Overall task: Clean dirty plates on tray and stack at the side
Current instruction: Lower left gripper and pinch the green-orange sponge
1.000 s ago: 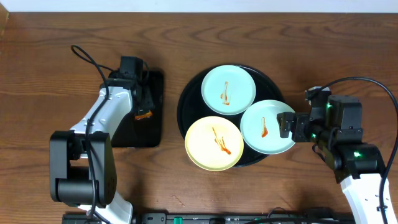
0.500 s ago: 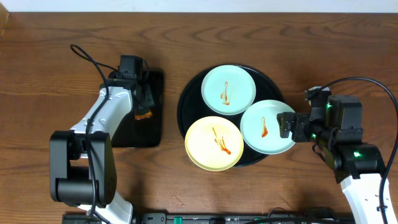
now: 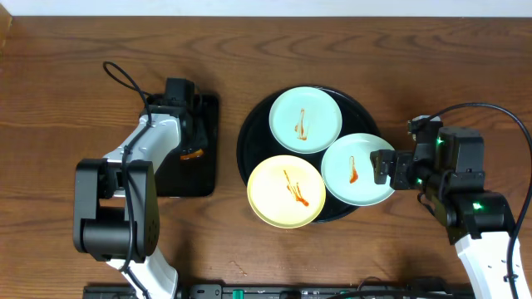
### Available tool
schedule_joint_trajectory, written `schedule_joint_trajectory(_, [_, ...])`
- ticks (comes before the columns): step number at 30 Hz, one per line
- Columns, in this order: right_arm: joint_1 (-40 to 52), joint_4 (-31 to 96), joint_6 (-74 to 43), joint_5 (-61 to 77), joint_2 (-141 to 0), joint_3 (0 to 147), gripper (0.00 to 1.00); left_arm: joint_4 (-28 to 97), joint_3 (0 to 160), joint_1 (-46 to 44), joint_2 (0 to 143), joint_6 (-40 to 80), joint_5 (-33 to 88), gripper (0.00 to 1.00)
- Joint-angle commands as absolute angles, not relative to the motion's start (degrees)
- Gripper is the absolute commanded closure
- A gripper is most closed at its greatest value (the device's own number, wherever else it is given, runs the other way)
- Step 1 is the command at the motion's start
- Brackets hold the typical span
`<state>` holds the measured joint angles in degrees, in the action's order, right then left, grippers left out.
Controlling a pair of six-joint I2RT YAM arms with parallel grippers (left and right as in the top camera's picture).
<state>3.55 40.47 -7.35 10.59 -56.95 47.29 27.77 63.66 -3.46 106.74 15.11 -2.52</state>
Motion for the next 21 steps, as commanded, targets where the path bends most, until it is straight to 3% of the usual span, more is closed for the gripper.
schedule_joint_trajectory(1, [2.98,40.45,-6.79,11.03,-56.9,48.58,0.03,27.66,63.48,-3.16,106.8,15.14,-2.33,0.61])
schedule_joint_trajectory(21, [2.98,40.03,-6.79,11.03,-56.9,48.58,0.03,27.57,63.72,-3.18,104.25,15.14,-2.13,0.58])
